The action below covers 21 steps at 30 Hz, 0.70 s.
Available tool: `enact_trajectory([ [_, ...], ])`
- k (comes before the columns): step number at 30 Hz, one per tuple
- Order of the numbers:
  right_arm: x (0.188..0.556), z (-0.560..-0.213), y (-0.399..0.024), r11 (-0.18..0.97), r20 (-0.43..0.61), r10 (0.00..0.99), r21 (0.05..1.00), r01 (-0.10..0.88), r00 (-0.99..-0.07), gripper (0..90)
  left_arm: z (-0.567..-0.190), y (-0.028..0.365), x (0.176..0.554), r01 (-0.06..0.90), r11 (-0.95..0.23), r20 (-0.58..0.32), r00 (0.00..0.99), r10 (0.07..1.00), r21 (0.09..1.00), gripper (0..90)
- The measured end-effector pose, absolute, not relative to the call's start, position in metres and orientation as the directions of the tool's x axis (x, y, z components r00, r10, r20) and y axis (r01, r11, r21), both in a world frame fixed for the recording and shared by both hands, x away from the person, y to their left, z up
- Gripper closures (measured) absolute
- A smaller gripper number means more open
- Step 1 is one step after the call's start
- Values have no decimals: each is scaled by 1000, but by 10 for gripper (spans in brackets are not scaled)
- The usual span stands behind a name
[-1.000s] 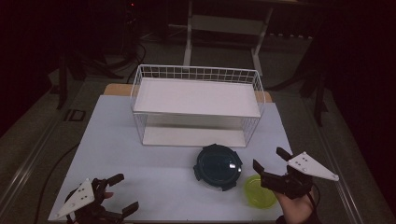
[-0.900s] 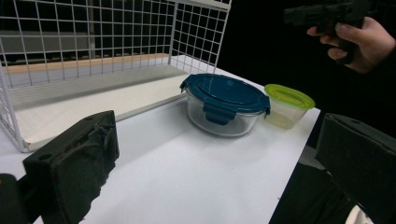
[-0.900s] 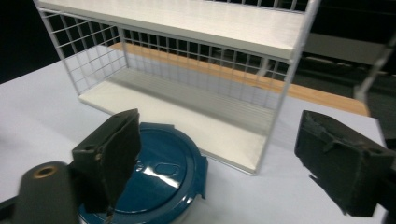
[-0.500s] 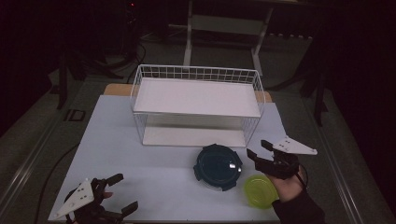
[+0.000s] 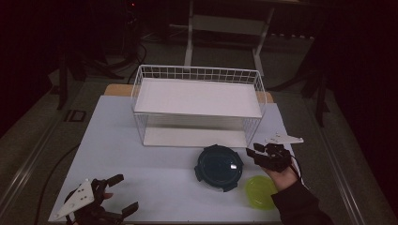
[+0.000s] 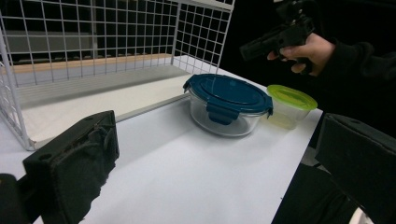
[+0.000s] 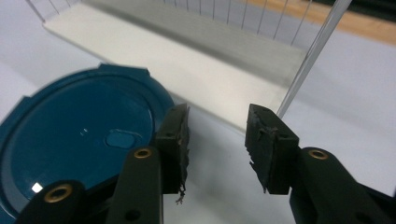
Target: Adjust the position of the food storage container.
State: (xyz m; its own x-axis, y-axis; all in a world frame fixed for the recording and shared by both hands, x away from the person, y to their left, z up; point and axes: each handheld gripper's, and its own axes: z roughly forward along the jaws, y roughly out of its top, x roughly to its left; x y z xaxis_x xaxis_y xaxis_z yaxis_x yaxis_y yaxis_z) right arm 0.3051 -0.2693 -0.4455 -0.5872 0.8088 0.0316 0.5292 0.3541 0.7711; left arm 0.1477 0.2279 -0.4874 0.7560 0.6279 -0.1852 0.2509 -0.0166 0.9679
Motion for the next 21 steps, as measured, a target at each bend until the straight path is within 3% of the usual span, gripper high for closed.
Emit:
enact_trajectory([
  [16, 317, -472, -263, 489, 36, 746, 649, 583, -665, 891, -488, 227, 148, 253, -16, -188, 757, 626, 967, 0],
  [21, 318, -475, -260, 514, 35, 727, 635, 577, -685, 896, -488, 228, 148, 252, -16, -187, 757, 626, 968, 0],
])
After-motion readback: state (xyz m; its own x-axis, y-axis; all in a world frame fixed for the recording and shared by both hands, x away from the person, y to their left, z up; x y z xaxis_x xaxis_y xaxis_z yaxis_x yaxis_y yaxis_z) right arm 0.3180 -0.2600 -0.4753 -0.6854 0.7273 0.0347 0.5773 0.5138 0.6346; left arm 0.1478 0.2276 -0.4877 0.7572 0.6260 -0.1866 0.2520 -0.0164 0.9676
